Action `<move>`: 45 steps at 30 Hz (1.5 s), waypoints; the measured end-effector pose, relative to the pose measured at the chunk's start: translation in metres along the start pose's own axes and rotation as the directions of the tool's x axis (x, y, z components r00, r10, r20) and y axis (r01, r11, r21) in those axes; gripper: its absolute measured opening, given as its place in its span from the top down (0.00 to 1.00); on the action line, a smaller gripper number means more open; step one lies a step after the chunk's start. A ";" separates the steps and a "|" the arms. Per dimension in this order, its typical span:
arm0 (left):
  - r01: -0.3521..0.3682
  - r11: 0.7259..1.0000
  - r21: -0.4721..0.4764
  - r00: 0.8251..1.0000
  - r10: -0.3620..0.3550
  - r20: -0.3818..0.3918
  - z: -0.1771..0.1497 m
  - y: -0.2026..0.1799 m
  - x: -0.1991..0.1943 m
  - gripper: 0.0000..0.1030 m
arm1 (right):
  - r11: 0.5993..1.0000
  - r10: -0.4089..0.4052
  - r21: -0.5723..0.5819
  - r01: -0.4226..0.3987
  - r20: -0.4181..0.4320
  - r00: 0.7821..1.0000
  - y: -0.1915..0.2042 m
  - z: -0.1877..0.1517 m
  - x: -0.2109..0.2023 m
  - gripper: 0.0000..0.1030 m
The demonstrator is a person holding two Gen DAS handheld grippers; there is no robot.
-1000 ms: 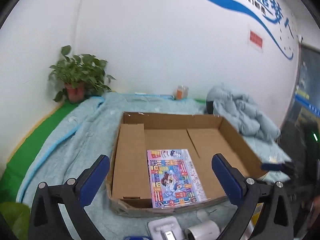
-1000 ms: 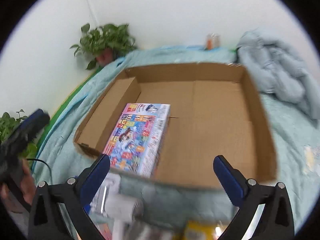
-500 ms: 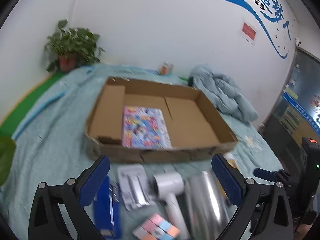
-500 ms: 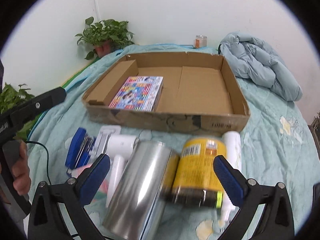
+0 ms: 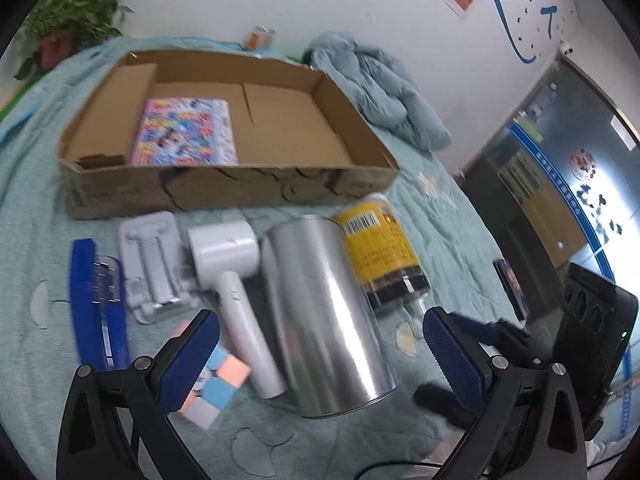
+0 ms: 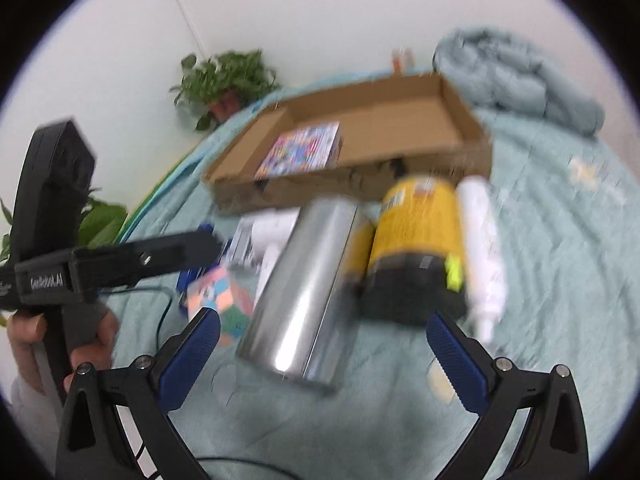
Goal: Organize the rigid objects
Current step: 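Grasp the silver metal can with the left gripper, then lift the silver can and carry it into the cardboard box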
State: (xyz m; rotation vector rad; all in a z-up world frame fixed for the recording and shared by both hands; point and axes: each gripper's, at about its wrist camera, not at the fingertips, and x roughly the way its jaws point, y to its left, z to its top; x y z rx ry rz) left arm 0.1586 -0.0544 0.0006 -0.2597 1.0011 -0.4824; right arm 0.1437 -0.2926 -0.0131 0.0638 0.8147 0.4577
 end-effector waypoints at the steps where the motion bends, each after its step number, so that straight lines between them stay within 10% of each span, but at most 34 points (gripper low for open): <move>1: 0.019 1.000 -0.011 1.000 -0.019 -0.019 0.001 0.000 0.007 0.02 | 0.999 0.029 0.022 -0.029 -0.028 0.999 -0.002 -0.002 0.006 0.00; 8: 0.087 0.993 -0.074 0.983 -0.098 -0.155 0.016 0.007 0.067 0.19 | 0.967 0.193 0.193 -0.165 -0.135 0.972 -0.017 0.002 0.040 0.24; 30: 0.009 0.987 -0.161 0.953 -0.057 -0.297 -0.038 -0.013 0.092 0.19 | 0.971 0.223 0.172 -0.168 -0.382 0.897 -0.006 -0.019 0.056 0.22; 45: 0.029 0.985 -0.168 0.971 -0.068 -0.228 -0.041 -0.003 0.061 0.20 | 0.979 0.196 0.119 -0.165 -0.334 0.922 0.007 -0.013 0.062 0.19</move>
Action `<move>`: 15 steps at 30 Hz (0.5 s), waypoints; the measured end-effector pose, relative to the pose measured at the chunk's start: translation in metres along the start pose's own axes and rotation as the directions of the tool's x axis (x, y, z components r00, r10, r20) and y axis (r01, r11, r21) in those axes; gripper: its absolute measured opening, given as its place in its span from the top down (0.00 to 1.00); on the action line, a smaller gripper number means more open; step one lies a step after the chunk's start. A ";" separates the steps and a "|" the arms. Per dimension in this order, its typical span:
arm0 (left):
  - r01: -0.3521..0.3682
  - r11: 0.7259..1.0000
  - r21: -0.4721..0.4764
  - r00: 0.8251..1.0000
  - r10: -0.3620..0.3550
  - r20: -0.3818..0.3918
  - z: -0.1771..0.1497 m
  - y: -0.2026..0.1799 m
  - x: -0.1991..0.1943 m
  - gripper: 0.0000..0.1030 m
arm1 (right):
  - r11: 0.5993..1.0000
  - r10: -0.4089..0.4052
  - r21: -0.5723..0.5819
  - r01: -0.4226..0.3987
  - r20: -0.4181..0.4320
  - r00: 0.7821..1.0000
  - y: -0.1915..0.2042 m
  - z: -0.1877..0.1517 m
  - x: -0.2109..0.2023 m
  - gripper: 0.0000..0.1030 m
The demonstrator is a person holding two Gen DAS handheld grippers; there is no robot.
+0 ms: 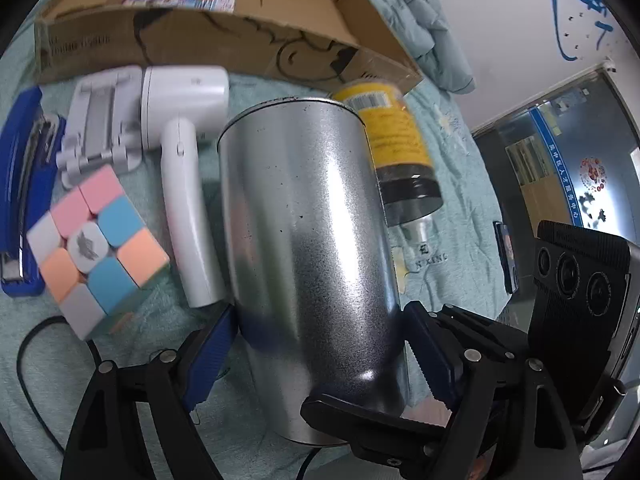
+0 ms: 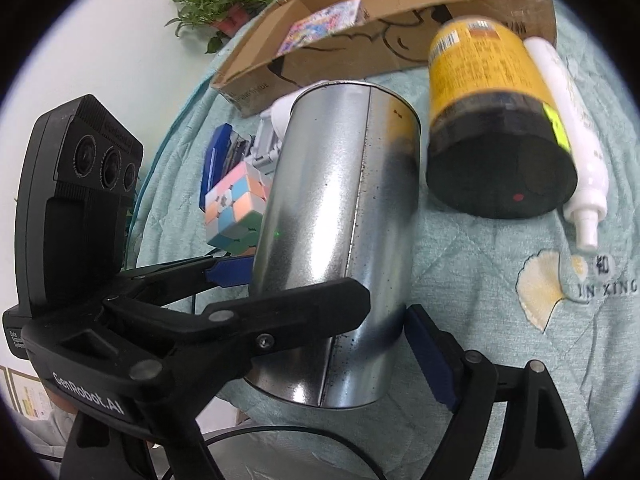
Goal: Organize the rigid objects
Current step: 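Lift the silver can and carry it into the cardboard box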
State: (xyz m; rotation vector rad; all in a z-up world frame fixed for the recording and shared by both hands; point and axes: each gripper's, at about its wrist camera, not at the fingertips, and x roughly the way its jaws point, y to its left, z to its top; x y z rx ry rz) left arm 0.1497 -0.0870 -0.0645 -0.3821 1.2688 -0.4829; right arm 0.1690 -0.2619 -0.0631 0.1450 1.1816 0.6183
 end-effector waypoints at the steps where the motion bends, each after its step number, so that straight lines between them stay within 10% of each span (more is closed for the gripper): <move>1: -0.002 1.000 0.008 1.000 0.002 0.015 0.001 -0.003 -0.005 0.20 | 1.000 -0.001 -0.013 0.001 0.015 1.000 0.004 0.001 -0.004 0.19; 15: -0.028 0.987 0.160 0.963 -0.016 0.267 0.057 -0.044 -0.102 0.20 | 0.981 -0.009 -0.185 0.056 0.249 0.969 0.050 0.058 -0.066 0.19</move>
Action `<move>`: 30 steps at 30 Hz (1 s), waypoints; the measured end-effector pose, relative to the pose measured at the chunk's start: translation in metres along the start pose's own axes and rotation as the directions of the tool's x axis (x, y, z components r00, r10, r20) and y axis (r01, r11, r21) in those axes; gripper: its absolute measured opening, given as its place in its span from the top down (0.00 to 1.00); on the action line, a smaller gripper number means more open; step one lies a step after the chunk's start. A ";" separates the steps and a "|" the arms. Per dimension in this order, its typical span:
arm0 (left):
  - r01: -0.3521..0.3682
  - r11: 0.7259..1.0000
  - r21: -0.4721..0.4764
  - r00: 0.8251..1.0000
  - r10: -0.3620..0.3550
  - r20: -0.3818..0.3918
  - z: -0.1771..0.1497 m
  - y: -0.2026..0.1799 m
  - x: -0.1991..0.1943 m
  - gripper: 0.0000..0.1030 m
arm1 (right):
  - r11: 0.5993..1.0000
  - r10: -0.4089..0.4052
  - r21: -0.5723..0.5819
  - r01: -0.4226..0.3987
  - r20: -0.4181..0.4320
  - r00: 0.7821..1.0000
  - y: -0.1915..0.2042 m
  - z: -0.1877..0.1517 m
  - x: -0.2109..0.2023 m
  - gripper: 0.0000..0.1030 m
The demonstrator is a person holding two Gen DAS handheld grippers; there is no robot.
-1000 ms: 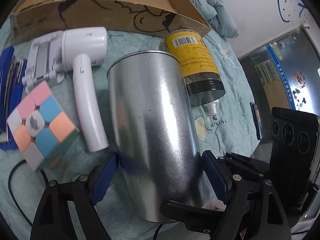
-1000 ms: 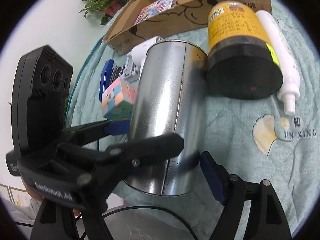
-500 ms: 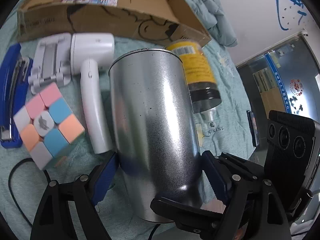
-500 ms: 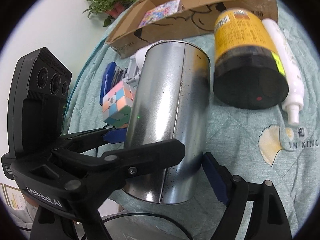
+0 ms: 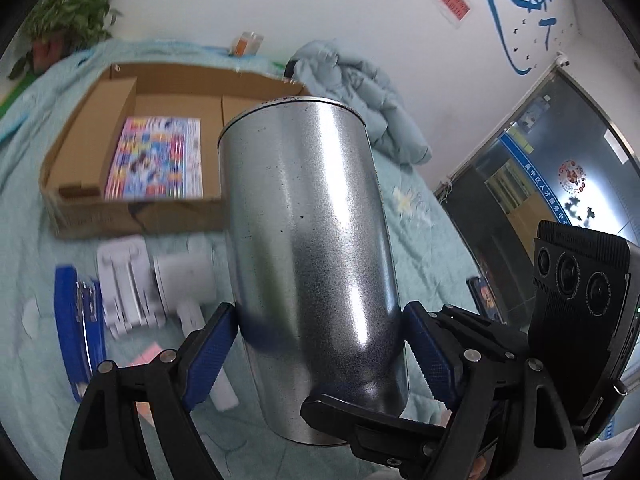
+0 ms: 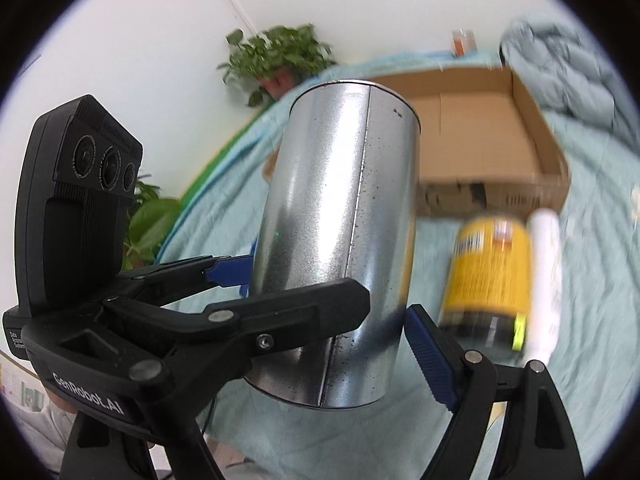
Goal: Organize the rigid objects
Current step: 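Lift the silver can and carry it into the cardboard box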
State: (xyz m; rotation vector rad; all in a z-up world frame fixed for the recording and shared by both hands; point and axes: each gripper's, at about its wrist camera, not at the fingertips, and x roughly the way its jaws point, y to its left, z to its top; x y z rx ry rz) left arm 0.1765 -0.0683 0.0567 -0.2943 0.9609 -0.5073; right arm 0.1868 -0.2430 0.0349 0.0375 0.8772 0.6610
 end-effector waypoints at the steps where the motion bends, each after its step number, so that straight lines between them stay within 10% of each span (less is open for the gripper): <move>1: -0.002 1.000 0.006 1.000 0.002 0.007 0.006 -0.003 -0.002 0.20 | 1.000 -0.003 -0.008 0.003 0.010 1.000 0.001 0.005 -0.001 0.19; 30: -0.035 0.997 0.063 0.996 0.029 0.086 0.164 0.005 0.030 0.20 | 0.997 -0.018 -0.078 0.025 0.089 0.996 -0.037 0.124 0.019 0.19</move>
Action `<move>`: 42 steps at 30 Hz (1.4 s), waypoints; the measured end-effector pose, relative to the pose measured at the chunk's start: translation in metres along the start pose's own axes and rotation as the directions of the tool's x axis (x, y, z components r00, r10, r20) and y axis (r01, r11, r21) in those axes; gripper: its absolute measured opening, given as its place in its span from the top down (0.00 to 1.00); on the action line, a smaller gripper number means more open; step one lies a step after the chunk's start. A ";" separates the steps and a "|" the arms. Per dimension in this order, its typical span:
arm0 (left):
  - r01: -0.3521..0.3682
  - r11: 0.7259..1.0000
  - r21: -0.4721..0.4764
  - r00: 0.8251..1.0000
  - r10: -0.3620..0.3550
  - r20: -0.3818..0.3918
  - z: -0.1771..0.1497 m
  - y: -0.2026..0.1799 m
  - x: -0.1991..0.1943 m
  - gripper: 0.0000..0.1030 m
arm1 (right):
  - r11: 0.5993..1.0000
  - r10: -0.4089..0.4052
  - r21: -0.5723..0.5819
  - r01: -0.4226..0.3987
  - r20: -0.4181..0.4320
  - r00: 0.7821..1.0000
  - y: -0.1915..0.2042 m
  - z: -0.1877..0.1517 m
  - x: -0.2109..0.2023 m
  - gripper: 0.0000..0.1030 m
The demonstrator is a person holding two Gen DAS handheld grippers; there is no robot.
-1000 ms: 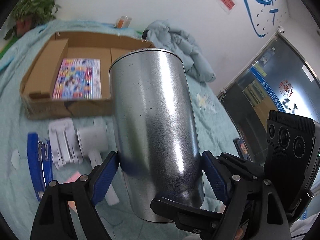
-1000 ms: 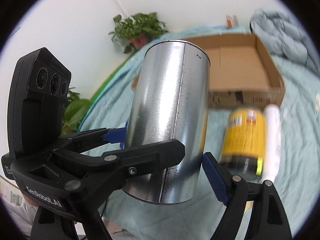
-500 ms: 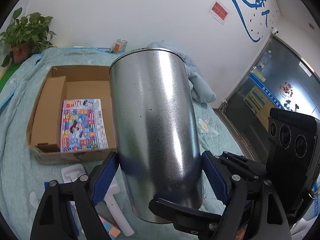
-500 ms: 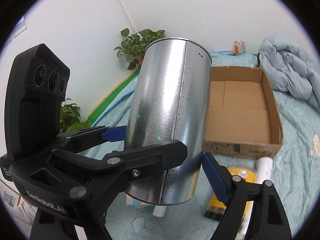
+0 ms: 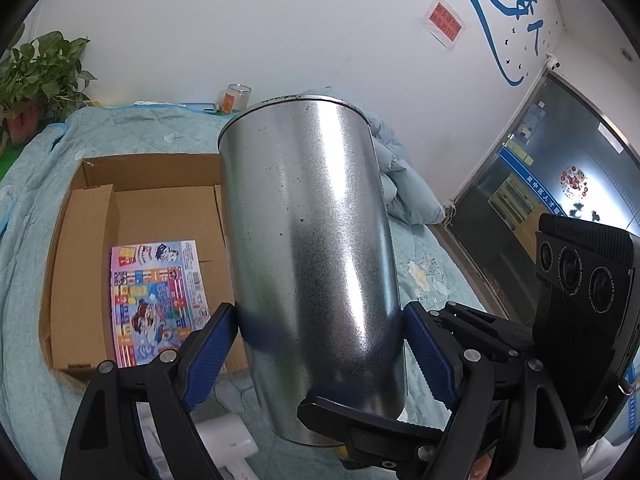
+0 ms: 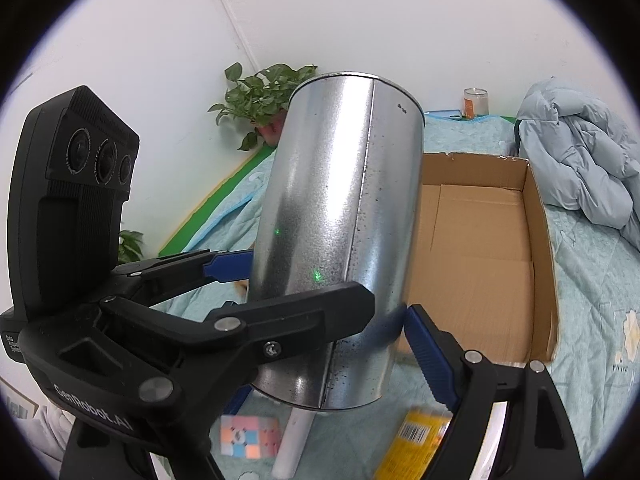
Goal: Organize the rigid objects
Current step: 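Lift the silver can and carry it into the cardboard box, then set the silver can upright beside the board-game box and release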
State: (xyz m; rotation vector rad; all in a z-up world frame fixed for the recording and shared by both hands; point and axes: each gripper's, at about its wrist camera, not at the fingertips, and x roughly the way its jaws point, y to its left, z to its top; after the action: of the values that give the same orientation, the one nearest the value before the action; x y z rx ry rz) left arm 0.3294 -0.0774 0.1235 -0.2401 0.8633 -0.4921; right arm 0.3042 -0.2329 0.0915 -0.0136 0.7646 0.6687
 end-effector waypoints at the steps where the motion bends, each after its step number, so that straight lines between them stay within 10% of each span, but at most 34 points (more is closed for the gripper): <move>1: -0.001 1.000 -0.002 1.000 0.001 -0.002 0.003 0.004 0.005 0.21 | 1.000 0.000 0.003 0.000 -0.002 1.000 -0.002 0.002 0.003 0.19; 27: -0.035 0.988 -0.153 0.954 -0.012 -0.299 -0.009 0.101 0.184 0.21 | 0.982 0.079 0.189 -0.024 -0.291 0.954 -0.080 -0.022 0.111 0.19; 42: -0.049 0.980 -0.195 0.959 -0.008 -0.284 -0.010 0.107 0.185 0.19 | 0.957 0.140 0.289 -0.041 -0.330 0.934 -0.103 -0.025 0.128 0.19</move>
State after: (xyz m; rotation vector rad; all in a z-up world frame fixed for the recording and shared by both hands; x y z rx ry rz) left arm 0.4570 -0.0787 -0.0486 -0.3505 1.1975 -0.4256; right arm 0.4139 -0.2497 -0.0316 0.1661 1.2034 0.6499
